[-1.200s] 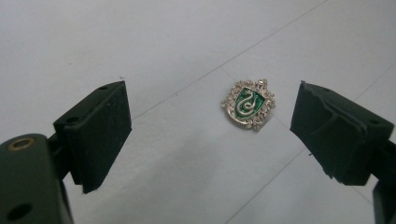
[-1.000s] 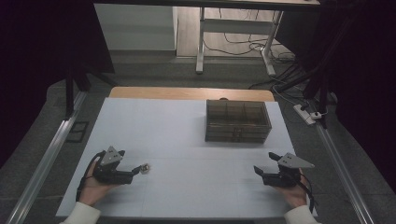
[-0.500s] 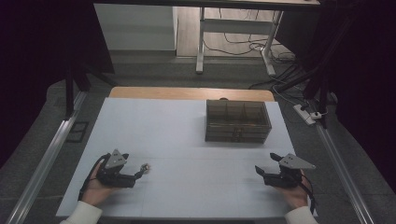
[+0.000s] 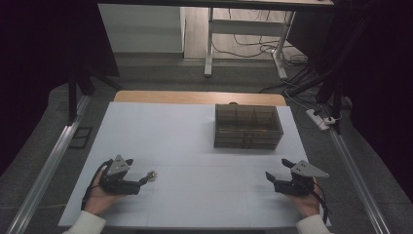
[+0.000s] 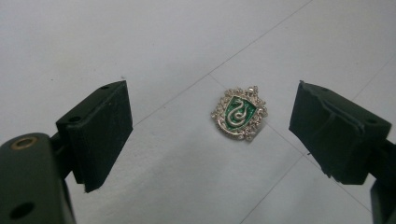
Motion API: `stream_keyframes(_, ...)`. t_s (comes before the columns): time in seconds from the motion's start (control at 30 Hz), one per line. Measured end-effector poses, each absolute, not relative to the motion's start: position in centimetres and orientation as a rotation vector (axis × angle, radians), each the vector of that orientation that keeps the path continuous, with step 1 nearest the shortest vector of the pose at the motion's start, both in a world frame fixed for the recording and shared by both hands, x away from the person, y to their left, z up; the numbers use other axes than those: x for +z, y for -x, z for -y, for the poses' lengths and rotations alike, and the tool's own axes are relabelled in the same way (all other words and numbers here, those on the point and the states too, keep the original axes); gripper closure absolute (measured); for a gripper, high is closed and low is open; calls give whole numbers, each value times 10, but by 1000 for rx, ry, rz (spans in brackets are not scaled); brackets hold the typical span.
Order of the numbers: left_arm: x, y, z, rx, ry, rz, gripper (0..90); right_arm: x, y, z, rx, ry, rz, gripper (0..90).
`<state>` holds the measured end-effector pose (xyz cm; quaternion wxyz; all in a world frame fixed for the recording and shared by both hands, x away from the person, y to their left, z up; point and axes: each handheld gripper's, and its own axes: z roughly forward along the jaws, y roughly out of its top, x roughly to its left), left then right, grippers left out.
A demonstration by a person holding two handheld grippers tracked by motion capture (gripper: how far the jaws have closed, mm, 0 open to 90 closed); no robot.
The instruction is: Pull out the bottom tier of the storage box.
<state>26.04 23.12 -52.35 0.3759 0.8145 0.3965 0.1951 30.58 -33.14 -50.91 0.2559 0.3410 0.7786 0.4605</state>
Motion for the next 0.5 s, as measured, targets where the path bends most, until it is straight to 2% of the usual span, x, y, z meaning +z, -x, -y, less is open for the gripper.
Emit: stream_keyframes(0.5, -524, -256, -232, 524, -2087, -1027, 130, -503, -303, 313, 1273, -880, -2097, 183)
